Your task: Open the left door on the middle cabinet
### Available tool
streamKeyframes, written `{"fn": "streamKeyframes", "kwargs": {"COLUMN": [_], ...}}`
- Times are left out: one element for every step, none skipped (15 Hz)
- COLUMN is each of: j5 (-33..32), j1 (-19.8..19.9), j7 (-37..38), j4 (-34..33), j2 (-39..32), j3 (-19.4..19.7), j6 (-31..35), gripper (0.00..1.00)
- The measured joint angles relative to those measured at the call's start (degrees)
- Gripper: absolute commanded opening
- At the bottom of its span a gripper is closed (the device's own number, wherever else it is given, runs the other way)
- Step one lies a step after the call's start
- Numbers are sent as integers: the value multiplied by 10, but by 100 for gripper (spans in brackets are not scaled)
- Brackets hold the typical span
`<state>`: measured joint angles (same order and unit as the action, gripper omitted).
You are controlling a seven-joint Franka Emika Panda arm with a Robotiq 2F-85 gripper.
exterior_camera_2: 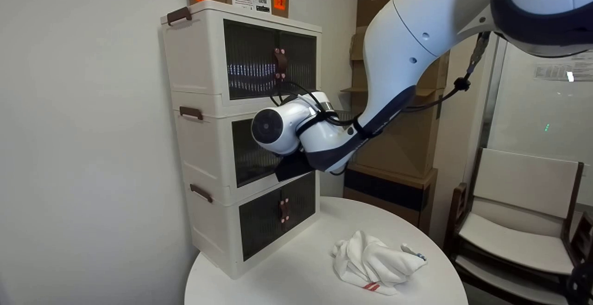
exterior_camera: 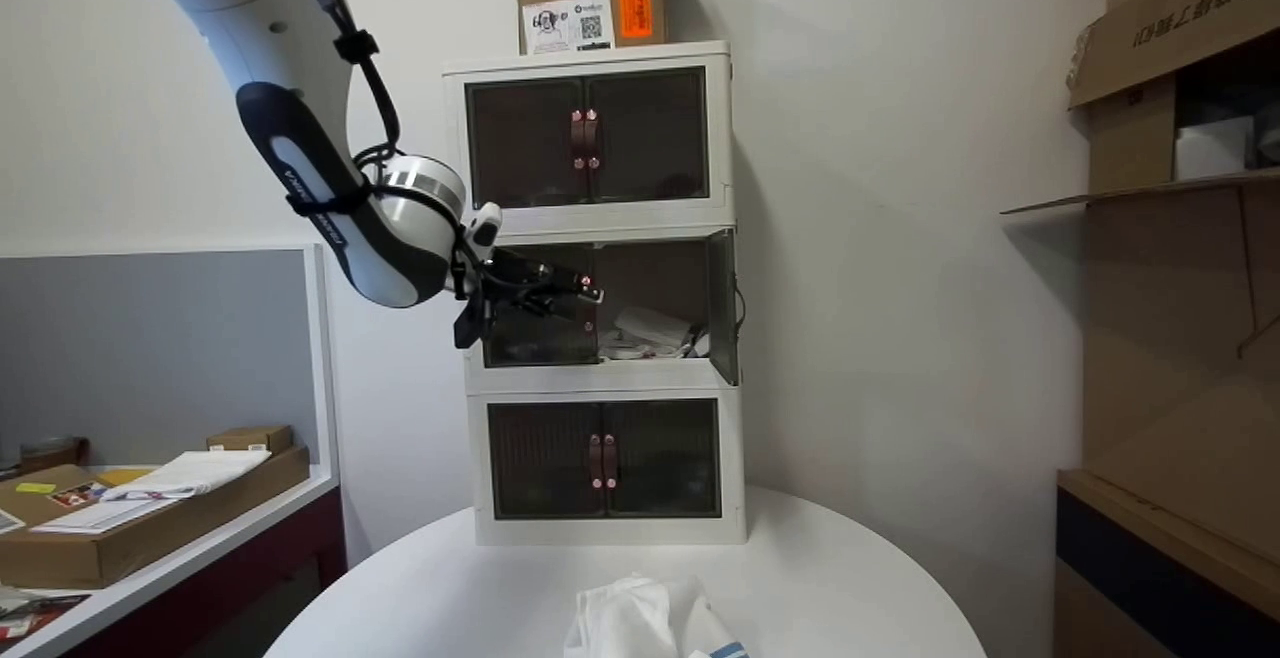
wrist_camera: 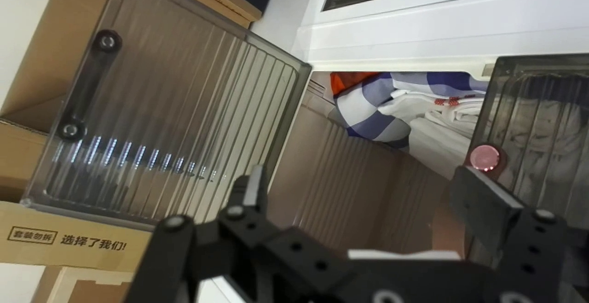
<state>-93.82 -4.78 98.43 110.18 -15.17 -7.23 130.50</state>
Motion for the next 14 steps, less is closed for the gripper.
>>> {"fn": "streamKeyframes", "kwargs": {"j5": [0, 0, 0, 0, 0, 0, 0, 0, 0, -1, -2, -4, -6, -9], "j1": [0, 0, 0, 0, 0, 0, 0, 0, 0, 0, 0, 0, 0, 0], "j7": [1, 2, 2, 2, 2, 2, 2, 2, 2, 2, 2, 2, 2, 2], "j4": [-2, -5, -8, -12, -17, -23, -29, -35, -42, -48, -54, -59, -64, -68], "j2": [-1, -3, -5, -7, -11, -14, -18, -23, -27, -32, -37, -41, -45, -49], "j3": [0, 0, 0, 0, 0, 0, 0, 0, 1, 1, 2, 3, 4, 6], "j6": [1, 3, 6, 9, 13, 17, 20, 22, 23, 23, 23, 23, 23, 23], "gripper": [100, 100, 100, 100, 100, 100, 100, 100, 100, 96, 74, 71, 71, 63]}}
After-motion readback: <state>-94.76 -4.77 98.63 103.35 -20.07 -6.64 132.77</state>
